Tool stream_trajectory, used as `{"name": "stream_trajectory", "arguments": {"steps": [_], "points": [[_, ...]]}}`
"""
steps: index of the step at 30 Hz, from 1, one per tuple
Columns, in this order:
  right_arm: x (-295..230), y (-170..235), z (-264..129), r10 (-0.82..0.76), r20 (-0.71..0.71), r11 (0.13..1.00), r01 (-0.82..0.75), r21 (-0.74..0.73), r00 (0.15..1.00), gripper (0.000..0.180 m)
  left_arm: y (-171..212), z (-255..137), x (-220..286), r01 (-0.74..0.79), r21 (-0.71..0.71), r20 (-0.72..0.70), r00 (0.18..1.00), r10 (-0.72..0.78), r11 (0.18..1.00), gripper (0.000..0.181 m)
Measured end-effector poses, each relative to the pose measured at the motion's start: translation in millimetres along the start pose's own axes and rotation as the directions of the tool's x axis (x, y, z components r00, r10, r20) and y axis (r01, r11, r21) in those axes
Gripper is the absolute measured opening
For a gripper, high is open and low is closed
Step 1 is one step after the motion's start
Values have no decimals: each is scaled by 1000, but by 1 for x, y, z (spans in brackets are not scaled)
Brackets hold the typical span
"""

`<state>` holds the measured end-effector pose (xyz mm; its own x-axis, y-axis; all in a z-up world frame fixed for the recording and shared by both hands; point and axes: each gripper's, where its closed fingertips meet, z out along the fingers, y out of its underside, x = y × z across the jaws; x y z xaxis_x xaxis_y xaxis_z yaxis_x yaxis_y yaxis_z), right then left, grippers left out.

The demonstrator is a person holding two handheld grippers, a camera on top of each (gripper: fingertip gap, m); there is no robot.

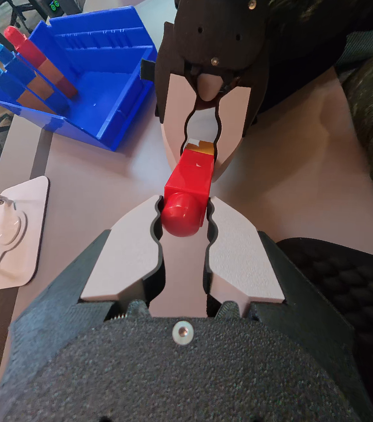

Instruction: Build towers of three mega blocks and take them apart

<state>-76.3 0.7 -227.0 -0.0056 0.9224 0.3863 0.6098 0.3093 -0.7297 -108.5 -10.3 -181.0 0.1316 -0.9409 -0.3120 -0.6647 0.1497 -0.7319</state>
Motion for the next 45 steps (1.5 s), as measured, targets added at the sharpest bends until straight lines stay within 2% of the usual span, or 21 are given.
{"name": "stream_trajectory", "arguments": {"steps": [9, 25, 35, 38, 42, 45], "points": [[0, 10, 5, -14, -23, 998, 12, -61, 1000, 36, 4, 8, 3, -43, -35, 11, 999, 43, 998, 35], [-11, 16, 10, -22, 40, 995, 26, -91, 999, 36, 17, 14, 12, -181, -79, 7, 983, 182, 980, 35], [-10, 17, 10, -11, 39, 995, 15, -94, 999, 37, 14, 15, 10, -108, -52, 5, 994, 108, 993, 35], [-9, 13, 9, 17, 49, 998, -13, -62, 999, 37, 4, 12, 9, -62, 22, 5, 998, 62, 998, 36], [-5, -16, -4, 103, 84, 986, -113, 119, 991, 37, -21, 4, 5, 102, 257, -48, 995, -93, 961, 59], [2, -35, -19, 183, 139, 938, -215, 272, 973, 37, -33, 5, 4, 188, 392, -108, 982, -158, 900, 58]]}}
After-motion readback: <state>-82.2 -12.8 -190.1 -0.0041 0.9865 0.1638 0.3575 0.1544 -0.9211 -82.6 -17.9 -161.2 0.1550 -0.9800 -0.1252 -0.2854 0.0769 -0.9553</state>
